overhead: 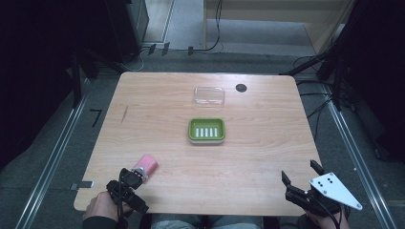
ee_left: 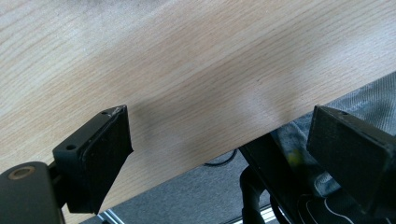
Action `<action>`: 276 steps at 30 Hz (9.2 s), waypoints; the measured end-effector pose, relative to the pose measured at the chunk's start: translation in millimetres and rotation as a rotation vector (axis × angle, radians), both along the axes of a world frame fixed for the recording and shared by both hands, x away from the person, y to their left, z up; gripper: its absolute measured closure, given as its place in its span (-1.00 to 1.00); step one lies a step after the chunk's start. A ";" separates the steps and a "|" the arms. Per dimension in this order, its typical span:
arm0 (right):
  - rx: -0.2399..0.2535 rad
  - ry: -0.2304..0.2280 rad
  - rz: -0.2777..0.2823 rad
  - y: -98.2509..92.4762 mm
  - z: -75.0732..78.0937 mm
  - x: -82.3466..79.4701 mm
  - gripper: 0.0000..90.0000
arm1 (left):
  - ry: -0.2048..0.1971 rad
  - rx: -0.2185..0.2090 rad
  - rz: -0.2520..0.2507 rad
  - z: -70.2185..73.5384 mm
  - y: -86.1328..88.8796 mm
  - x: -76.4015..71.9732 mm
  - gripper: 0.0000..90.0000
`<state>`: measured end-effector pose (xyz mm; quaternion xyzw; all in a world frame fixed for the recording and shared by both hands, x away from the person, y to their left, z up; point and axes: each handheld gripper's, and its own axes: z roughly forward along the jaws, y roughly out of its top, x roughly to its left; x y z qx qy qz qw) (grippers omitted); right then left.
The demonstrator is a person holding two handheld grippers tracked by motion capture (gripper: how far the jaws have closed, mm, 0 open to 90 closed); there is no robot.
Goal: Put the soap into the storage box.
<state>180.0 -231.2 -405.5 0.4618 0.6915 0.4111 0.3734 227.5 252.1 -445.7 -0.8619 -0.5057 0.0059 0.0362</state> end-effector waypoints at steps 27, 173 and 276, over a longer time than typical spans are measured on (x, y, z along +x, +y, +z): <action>-0.010 0.001 0.029 9.2 0.7 8.7 -0.70 | -0.045 -0.037 -0.023 1.5 3.4 -3.8 -0.93; -0.006 0.004 0.046 9.5 0.1 12.1 -0.70 | -0.106 -0.088 -0.217 10.3 -32.5 102.7 -0.14; 0.002 0.010 0.013 1.3 -1.1 6.3 -0.70 | -0.066 -0.087 -0.621 42.9 -120.3 159.3 -0.14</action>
